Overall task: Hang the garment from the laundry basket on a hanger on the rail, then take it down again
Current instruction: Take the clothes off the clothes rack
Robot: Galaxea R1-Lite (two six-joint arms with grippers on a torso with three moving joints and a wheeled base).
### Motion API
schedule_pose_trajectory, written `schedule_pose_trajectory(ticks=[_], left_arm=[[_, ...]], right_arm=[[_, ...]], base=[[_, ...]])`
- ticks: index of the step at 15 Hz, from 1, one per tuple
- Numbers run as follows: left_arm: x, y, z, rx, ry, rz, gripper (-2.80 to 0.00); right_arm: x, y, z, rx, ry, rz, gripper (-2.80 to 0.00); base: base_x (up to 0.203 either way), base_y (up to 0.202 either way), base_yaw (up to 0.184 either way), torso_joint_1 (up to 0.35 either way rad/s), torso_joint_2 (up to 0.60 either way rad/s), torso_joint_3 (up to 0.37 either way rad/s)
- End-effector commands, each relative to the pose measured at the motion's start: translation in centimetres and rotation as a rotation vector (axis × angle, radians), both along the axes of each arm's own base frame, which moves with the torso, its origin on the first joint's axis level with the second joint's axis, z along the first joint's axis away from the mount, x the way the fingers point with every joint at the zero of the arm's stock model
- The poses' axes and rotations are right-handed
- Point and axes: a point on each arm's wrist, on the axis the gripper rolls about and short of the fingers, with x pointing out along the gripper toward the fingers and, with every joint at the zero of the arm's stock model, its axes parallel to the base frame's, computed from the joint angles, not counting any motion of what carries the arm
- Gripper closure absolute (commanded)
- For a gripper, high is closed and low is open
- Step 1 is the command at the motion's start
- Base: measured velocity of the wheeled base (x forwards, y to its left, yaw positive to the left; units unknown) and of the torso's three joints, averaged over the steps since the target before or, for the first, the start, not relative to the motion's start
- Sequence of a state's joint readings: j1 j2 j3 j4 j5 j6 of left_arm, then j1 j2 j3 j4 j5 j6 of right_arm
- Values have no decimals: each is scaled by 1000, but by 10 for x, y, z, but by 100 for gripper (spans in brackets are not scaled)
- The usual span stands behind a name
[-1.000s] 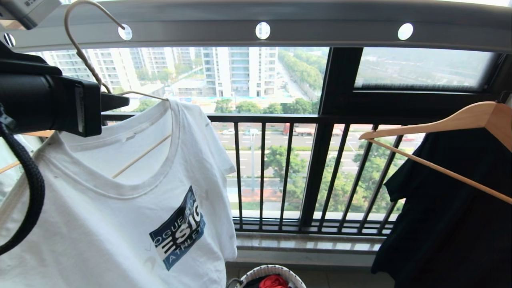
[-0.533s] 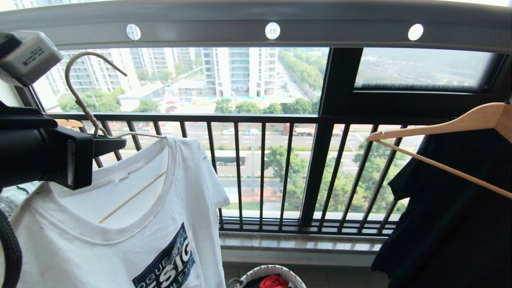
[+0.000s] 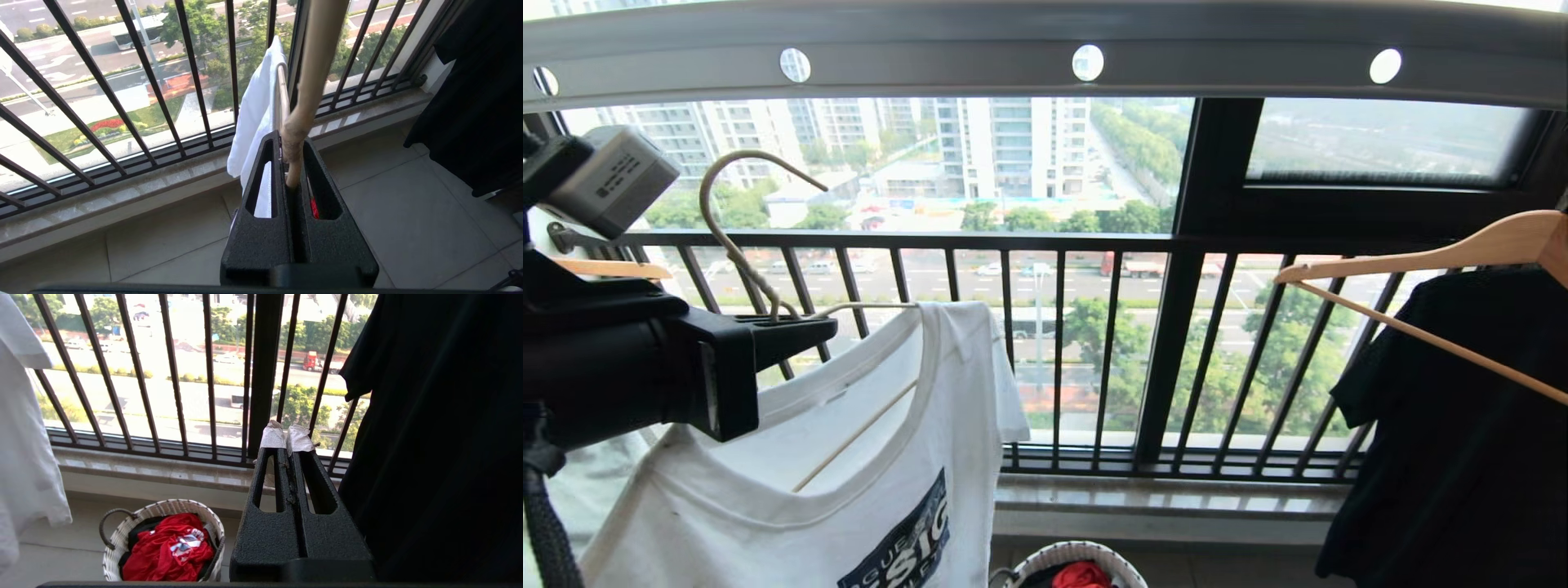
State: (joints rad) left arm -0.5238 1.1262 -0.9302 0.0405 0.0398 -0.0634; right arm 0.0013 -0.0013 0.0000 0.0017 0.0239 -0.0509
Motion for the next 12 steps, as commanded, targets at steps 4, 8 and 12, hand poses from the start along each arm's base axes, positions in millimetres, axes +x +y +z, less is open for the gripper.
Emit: schedule_pose_trajectory(ticks=[4,8,12], left_arm=[[51,-31,-42,31,111,-2,0],[82,-51,-82,12,112,-1,0],[104,-64,-100,-83,53,11,0]], right_arm=[[0,0,0,-3,1,1,0],[0,0,0,-1,2,1,0],[0,0,0,-8,1,-1,0]], base=[[0,0,0,0,0,0],[0,0,0,0,0,0],[0,0,0,0,0,0]])
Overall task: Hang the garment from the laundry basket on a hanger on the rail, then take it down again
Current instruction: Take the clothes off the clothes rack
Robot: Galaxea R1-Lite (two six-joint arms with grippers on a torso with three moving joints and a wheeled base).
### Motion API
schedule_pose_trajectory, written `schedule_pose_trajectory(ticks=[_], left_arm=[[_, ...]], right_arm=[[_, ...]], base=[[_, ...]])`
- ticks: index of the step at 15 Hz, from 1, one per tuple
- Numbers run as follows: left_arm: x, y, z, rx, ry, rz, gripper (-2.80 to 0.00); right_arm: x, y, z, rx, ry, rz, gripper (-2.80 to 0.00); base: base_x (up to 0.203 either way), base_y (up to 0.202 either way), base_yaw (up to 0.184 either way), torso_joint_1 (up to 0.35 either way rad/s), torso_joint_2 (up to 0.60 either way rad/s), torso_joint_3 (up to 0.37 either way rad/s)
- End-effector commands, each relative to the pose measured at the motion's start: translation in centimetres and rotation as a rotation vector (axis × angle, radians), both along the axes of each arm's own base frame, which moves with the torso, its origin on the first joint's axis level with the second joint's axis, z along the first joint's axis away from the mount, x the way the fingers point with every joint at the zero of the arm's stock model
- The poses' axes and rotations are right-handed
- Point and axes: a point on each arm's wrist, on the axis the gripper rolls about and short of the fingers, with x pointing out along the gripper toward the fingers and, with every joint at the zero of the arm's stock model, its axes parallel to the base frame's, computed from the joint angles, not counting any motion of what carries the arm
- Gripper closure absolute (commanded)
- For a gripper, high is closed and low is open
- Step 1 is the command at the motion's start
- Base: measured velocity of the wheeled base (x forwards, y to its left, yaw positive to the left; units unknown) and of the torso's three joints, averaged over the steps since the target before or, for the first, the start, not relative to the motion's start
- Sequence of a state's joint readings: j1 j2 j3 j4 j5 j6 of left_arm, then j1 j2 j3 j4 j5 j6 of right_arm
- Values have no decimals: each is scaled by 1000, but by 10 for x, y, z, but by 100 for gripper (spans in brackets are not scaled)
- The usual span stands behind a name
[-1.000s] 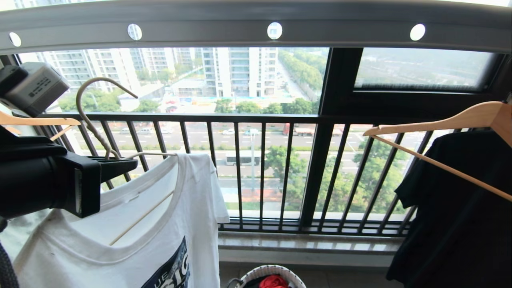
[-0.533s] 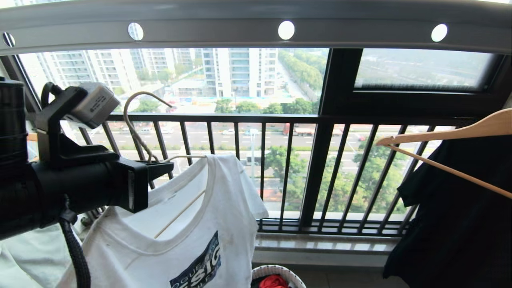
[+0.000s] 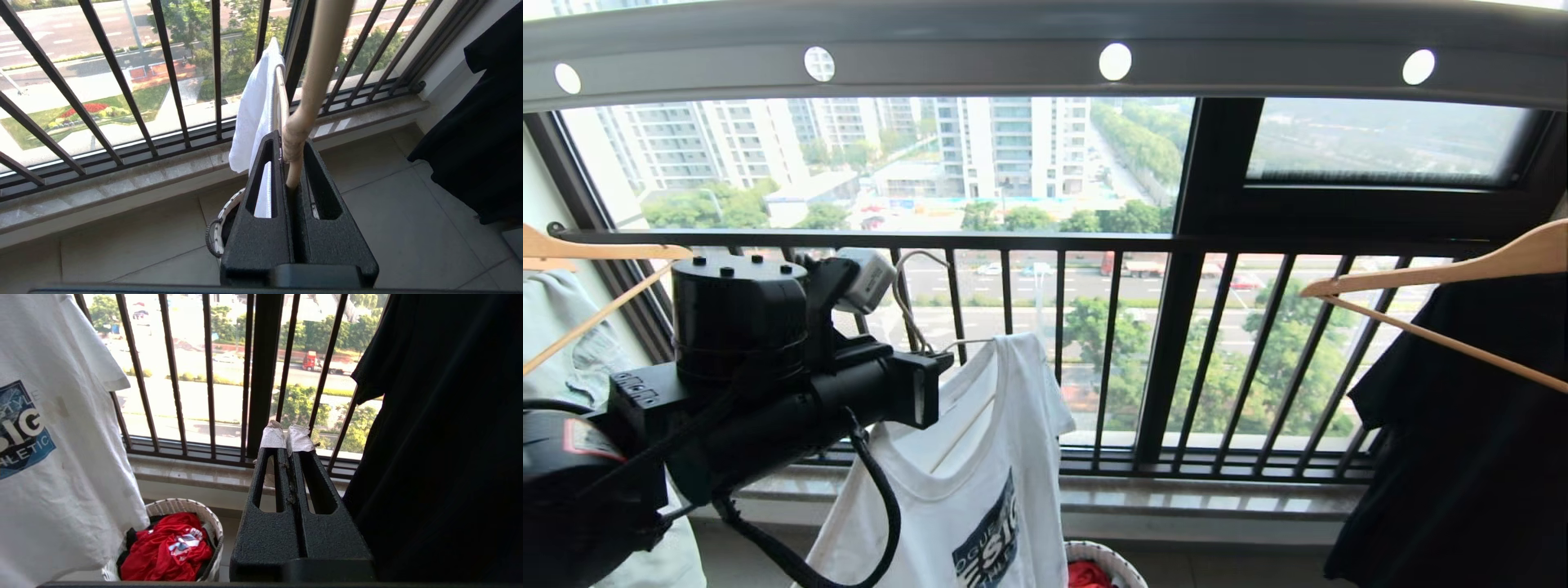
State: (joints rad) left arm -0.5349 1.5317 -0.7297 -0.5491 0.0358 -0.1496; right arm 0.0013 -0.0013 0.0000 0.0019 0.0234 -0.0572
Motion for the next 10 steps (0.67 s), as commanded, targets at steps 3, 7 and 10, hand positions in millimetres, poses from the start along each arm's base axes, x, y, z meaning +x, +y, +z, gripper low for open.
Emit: schedule_pose_trajectory(ticks=[3,7,10], left_arm=[[19,-13,-23,-87,-10,11,0],[17,-16,-23,-88,-8,-3,0],[16,-17,-22,-91,-12,-6,0]], right_arm=[[0,0,0,-40,1,9,0],[-7,1,24,-44,-47,36,0],[-1,1,56,-33,37,66,0]], base=[[0,0,0,0,0,0],[0,0,0,0,0,0],[0,0,0,0,0,0]])
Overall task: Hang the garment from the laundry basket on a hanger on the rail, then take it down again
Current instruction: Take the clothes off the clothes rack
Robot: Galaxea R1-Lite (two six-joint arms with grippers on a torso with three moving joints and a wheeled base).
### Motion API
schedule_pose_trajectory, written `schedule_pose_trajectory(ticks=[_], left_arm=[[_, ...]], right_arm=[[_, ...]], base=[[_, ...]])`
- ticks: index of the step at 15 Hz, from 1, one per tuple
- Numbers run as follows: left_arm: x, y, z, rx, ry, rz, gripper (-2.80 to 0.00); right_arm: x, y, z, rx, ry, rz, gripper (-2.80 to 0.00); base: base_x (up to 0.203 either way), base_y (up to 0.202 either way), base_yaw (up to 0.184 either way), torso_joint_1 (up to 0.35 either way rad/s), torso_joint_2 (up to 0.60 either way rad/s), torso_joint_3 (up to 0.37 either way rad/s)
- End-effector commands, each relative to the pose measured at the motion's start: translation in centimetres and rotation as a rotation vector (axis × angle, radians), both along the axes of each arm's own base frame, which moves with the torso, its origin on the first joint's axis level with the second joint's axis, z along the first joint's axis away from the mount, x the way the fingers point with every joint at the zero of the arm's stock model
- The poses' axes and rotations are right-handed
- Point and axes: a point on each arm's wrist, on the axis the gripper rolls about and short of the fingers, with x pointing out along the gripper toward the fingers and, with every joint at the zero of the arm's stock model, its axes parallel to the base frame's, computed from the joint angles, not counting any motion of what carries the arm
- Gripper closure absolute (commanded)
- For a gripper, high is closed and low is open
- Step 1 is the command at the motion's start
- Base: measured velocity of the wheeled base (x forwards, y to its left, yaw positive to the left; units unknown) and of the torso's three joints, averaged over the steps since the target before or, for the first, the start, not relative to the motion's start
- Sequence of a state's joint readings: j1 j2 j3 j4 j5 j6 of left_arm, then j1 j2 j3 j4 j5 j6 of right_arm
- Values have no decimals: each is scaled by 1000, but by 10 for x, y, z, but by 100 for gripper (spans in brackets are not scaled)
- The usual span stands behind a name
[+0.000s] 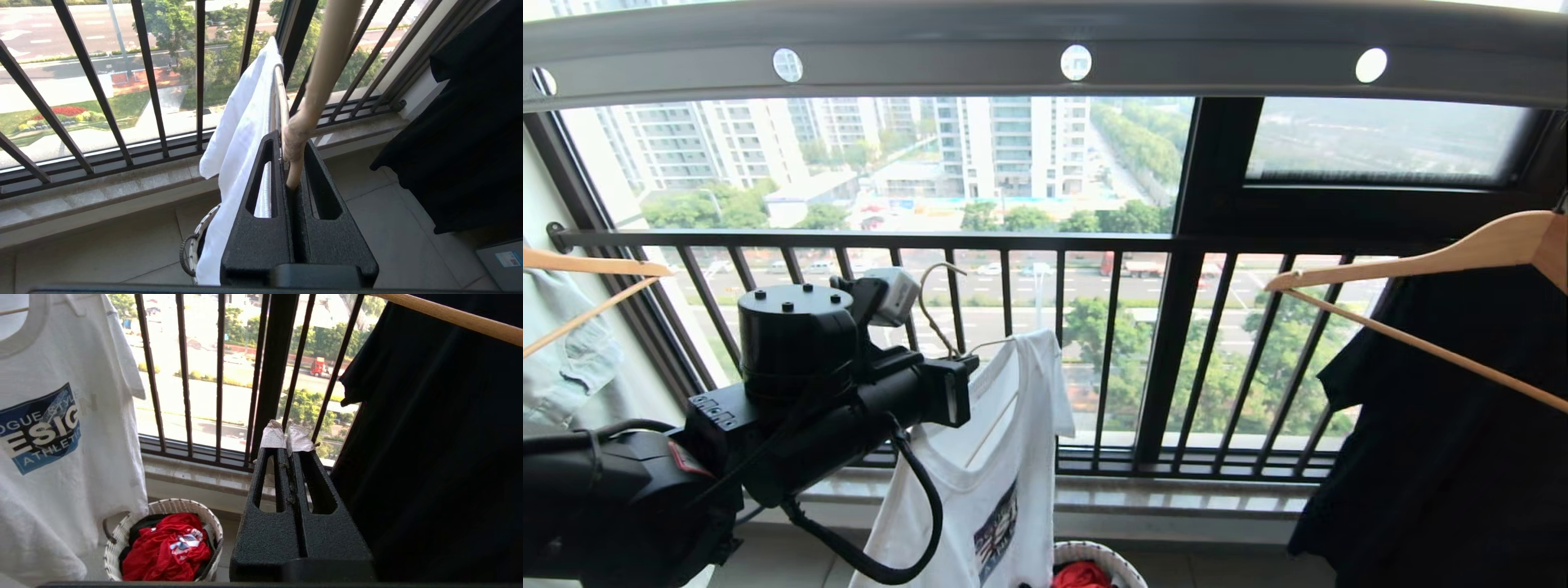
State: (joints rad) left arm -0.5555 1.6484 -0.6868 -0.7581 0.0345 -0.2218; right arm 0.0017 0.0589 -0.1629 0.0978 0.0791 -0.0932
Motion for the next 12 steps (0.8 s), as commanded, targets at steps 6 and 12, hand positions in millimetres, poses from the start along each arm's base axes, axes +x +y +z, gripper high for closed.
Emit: schedule_pose_trajectory(ticks=[6,12], left_arm=[[-3,1,5,-11,-15,0,0],[-12,0,16,-34,-49,-22,0]], right_arm=[[80,5,114,-4,169,210,0],[179,58,142,-31,326,452,0]], base=[[0,0,0,0,0,0],[0,0,0,0,0,0]])
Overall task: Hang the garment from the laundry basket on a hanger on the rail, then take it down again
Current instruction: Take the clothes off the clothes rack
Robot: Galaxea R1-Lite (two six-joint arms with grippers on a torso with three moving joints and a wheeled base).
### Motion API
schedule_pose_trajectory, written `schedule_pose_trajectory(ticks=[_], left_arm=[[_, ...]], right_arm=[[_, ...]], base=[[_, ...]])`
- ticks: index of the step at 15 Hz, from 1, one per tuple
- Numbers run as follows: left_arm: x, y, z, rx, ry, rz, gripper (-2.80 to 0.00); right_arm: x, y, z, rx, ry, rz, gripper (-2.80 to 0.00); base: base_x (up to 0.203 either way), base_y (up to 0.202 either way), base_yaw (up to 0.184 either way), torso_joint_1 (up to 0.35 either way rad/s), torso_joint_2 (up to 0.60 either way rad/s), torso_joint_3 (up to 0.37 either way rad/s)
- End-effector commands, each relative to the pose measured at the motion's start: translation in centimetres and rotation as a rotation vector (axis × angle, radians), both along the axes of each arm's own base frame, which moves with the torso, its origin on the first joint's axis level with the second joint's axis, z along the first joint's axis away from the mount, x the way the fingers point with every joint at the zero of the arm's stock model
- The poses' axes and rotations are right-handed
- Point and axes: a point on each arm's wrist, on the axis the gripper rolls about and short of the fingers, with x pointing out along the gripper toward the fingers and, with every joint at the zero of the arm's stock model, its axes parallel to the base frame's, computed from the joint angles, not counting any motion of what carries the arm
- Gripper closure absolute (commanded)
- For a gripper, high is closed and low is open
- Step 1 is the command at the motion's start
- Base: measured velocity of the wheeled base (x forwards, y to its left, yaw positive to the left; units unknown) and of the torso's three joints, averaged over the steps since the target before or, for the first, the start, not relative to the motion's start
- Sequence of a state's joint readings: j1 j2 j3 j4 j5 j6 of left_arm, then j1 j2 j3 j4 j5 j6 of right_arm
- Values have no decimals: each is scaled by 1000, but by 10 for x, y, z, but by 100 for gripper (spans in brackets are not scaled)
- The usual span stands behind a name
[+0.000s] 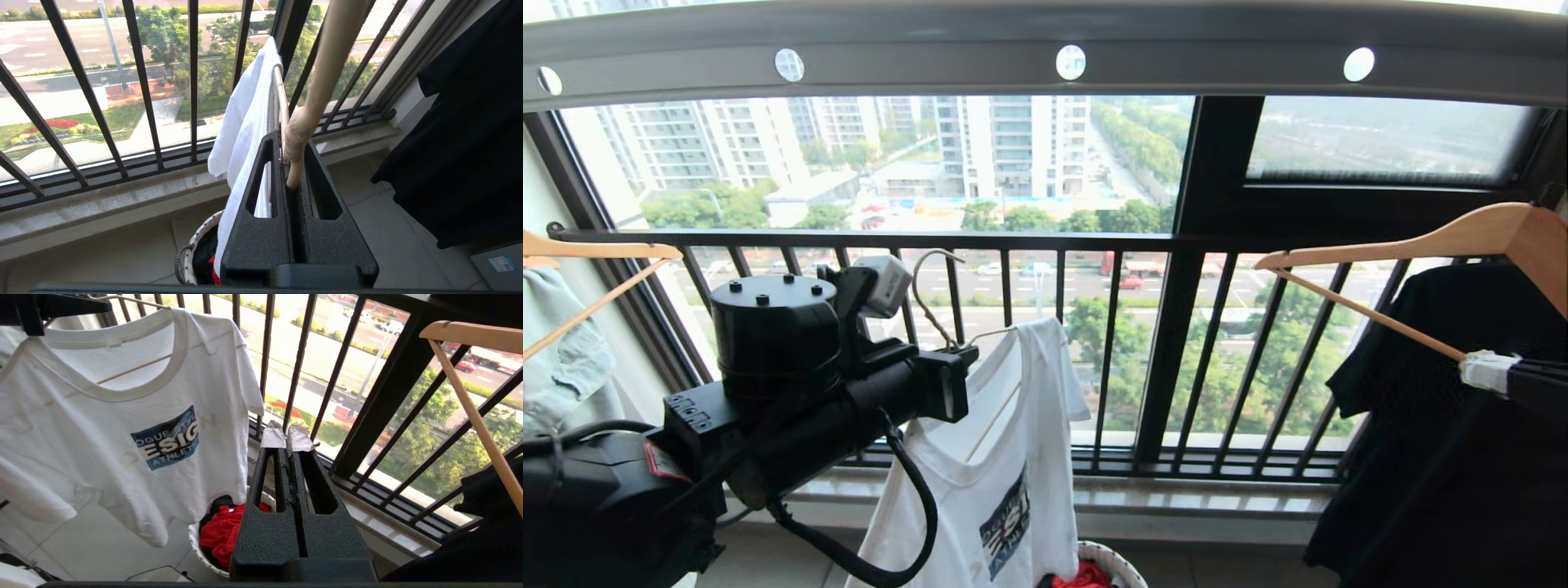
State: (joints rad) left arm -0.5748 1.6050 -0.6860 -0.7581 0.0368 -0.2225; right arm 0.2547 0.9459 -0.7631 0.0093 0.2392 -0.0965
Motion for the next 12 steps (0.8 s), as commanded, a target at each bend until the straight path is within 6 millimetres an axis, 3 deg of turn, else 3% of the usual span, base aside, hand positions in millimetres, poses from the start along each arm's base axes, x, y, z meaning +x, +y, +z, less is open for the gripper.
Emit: schedule_pose_trajectory(ticks=[1,7,9,11,12], left_arm=[[-3,0,5,-11,-17,-5,0],[-8,3,17,-29,-53,-3,0],[-5,2,15,-24,-47,4,0],[-2,-1,10,-17,-34,1,0],[0,-2,7,-10,-24,-1,0]], right_arm=[[61,41,-16,-31,128,37,0],[154,108,-61,-42,193,37,0],[171,136,-61,-43,175,69,0],[176,153,-72,-57,196,92,0],[179,159,-81,-52,223,94,-280]], base=[[0,0,0,0,0,0],[0,0,0,0,0,0],[0,0,0,0,0,0],[0,0,0,0,0,0],[0,0,0,0,0,0]])
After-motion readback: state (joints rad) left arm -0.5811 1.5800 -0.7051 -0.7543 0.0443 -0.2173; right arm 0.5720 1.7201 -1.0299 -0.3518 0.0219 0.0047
